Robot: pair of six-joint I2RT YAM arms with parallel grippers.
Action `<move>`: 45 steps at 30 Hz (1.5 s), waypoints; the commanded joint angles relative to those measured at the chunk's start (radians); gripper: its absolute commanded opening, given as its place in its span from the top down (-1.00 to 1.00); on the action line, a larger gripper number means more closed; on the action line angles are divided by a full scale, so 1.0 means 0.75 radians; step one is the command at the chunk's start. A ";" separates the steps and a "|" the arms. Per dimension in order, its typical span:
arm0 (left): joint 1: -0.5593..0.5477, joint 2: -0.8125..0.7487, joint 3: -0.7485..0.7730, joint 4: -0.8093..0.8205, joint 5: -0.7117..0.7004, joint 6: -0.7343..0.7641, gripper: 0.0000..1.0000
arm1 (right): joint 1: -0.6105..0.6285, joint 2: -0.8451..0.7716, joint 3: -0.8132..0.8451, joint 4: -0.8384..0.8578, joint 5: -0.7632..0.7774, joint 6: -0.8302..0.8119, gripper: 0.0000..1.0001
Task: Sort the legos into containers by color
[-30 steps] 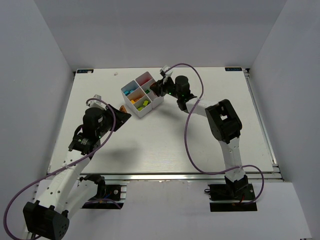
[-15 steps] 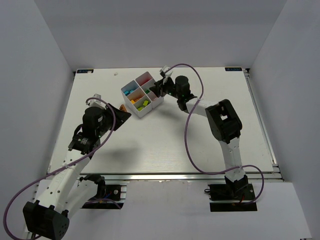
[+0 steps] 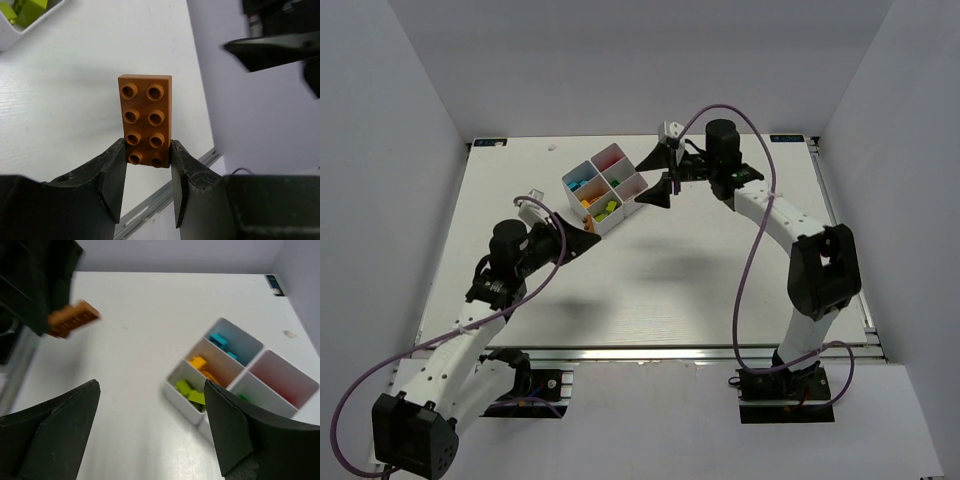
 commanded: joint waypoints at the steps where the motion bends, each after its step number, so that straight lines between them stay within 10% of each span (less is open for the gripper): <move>1: 0.001 -0.011 -0.062 0.053 0.132 0.173 0.74 | 0.009 -0.065 0.060 -0.300 -0.170 0.107 -0.79; 6: 0.001 -0.115 -0.140 0.110 0.134 0.355 0.74 | 0.019 -0.025 0.112 -0.333 -0.337 0.784 -0.79; 9: 0.001 -0.184 -0.175 0.174 0.091 0.437 0.75 | 0.042 -0.127 -0.111 0.100 -0.230 1.186 -0.66; 15: -0.012 -0.233 -0.167 0.019 -0.115 0.570 0.82 | 0.197 -0.252 0.017 -0.389 0.590 1.006 -0.52; 23: -0.104 -0.317 -0.212 -0.063 -0.390 0.634 0.85 | 0.428 -0.272 0.144 -0.561 1.007 1.030 -0.49; 45: -0.149 -0.299 -0.183 -0.065 -0.427 0.605 0.85 | 0.610 -0.060 0.224 -0.496 0.996 1.053 -0.08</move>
